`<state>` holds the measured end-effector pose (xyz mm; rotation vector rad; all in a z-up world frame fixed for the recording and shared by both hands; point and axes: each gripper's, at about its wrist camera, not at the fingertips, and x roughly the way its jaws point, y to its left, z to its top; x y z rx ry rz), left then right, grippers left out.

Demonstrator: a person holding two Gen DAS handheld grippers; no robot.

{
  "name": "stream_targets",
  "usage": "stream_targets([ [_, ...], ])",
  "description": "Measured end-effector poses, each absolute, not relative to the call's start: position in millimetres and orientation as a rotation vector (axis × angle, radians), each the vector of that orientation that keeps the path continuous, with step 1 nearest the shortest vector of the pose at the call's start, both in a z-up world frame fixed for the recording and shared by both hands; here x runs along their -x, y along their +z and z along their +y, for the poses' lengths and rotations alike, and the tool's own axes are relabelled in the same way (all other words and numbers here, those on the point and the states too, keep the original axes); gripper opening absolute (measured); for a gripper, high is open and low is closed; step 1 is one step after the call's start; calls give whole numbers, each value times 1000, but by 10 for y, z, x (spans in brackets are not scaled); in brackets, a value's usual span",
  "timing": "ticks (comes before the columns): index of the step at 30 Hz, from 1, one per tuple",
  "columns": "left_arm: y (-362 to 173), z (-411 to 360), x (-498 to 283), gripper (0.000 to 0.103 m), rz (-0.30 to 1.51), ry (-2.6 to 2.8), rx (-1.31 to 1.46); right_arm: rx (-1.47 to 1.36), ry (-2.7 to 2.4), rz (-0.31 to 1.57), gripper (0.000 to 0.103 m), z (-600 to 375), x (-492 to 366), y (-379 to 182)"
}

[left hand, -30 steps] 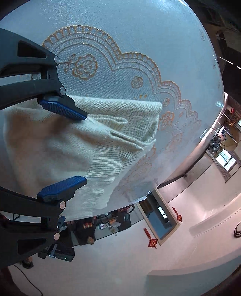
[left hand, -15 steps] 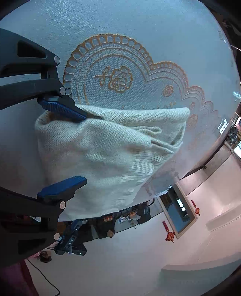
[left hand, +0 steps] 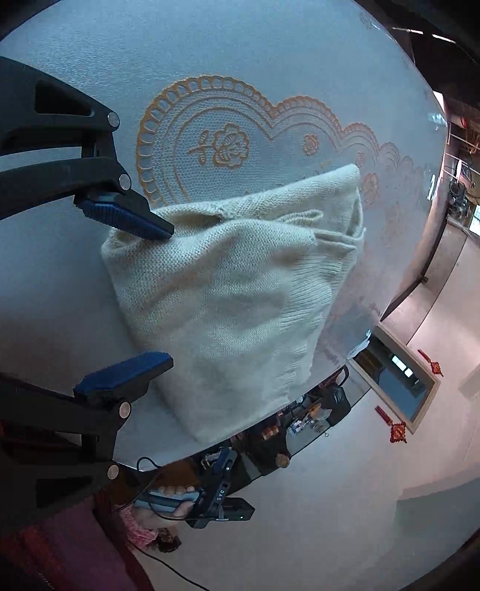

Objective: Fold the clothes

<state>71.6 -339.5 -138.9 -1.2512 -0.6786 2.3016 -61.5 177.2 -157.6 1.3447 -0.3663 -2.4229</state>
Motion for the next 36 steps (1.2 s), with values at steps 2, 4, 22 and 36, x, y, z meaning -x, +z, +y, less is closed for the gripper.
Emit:
stream_targets([
  [2,-1476,-3382,-610,65,-671,2243,1272,-1354,-2391,-348,34,1689,621,-1604],
  [4,-1512,-3390,-562,65,-679,2218,1256,-1363,-2360,-331,34,1605,628,-1631],
  [22,-1244,-3092,-790,65,-251,2021,1383,-1255,-1737,276,34,-569,256,-1836],
  [36,-1145,-3208,-1027,65,-191,1997,1403,-1143,-1564,564,34,-2264,177,-2097],
])
